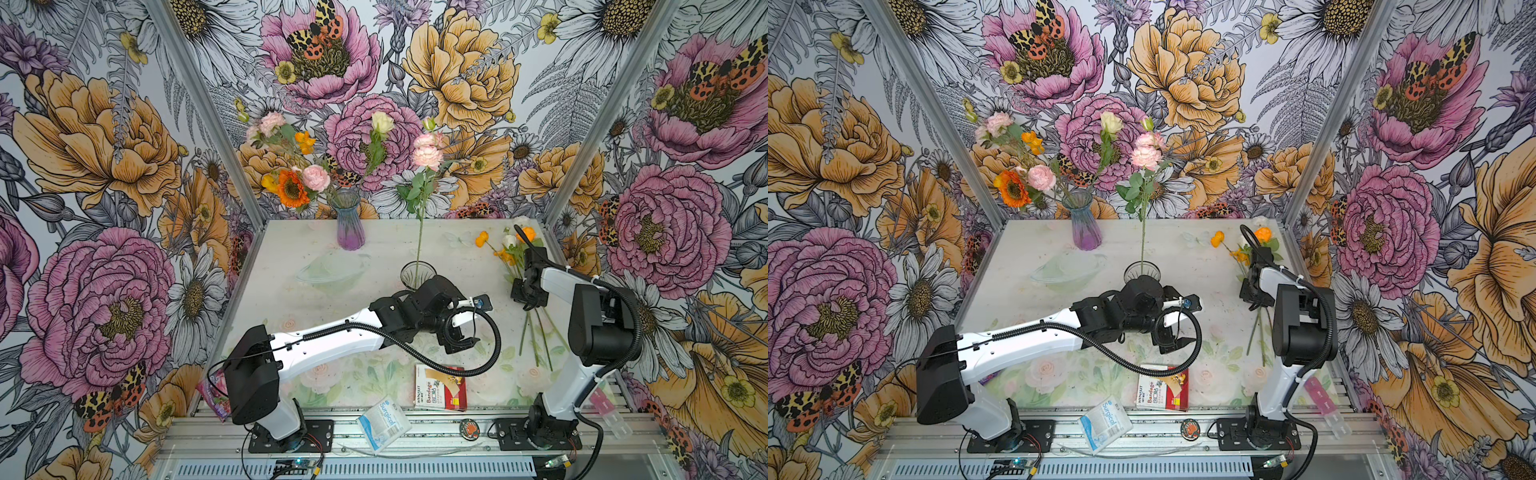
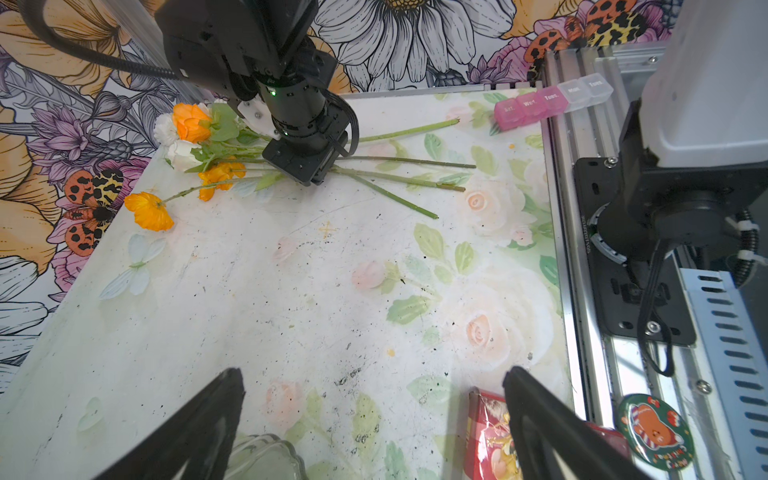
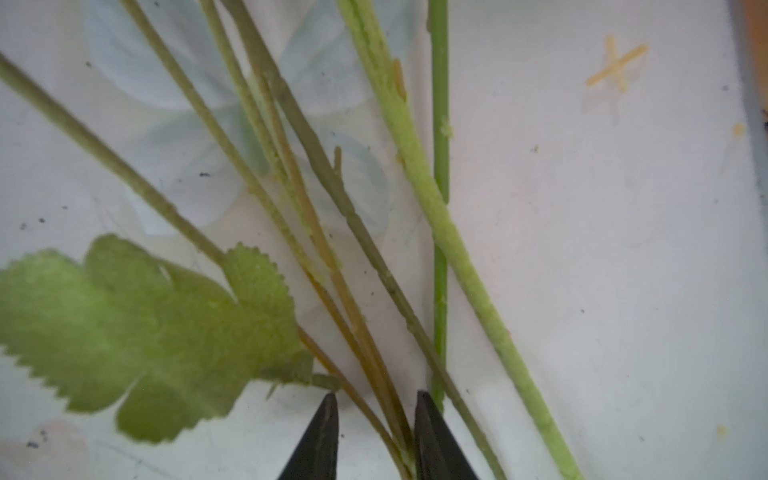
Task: Arrange the flowers into the vase
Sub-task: 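Lower the right gripper onto the flower pile and grasp stems, then lift the orange poppy stems upright with the right gripper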
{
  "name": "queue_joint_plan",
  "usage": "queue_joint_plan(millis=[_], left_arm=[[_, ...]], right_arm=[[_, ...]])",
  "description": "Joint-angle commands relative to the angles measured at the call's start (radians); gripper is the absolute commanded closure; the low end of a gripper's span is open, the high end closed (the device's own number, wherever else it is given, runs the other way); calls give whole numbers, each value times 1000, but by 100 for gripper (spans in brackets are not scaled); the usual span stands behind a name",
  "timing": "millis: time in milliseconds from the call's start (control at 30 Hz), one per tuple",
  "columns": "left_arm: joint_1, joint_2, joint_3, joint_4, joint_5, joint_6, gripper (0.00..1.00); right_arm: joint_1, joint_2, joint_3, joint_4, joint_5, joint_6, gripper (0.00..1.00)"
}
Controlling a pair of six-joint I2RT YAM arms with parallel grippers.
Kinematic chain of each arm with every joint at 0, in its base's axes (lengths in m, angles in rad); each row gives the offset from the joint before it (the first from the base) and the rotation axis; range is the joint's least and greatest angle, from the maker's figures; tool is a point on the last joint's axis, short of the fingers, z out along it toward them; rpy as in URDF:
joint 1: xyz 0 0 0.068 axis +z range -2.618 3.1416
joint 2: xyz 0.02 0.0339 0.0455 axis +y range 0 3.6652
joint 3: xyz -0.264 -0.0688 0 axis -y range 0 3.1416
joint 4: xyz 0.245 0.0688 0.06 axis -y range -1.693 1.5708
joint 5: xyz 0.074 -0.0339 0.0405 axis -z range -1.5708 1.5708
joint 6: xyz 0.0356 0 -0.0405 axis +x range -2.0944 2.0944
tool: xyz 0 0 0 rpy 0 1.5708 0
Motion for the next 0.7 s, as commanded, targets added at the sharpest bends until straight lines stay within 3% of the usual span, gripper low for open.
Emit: queue_joint_plan(millis=[0, 400, 667], left_arm=[[-3, 9, -6, 17, -22, 9, 1], [-4, -14, -9, 17, -26, 18, 1], [1, -53, -14, 13, -78, 53, 1]], right_arm=[[1, 17, 16, 16, -17, 1, 74], [38, -28, 2, 17, -27, -62, 100], [109, -194, -3, 14, -119, -59, 100]])
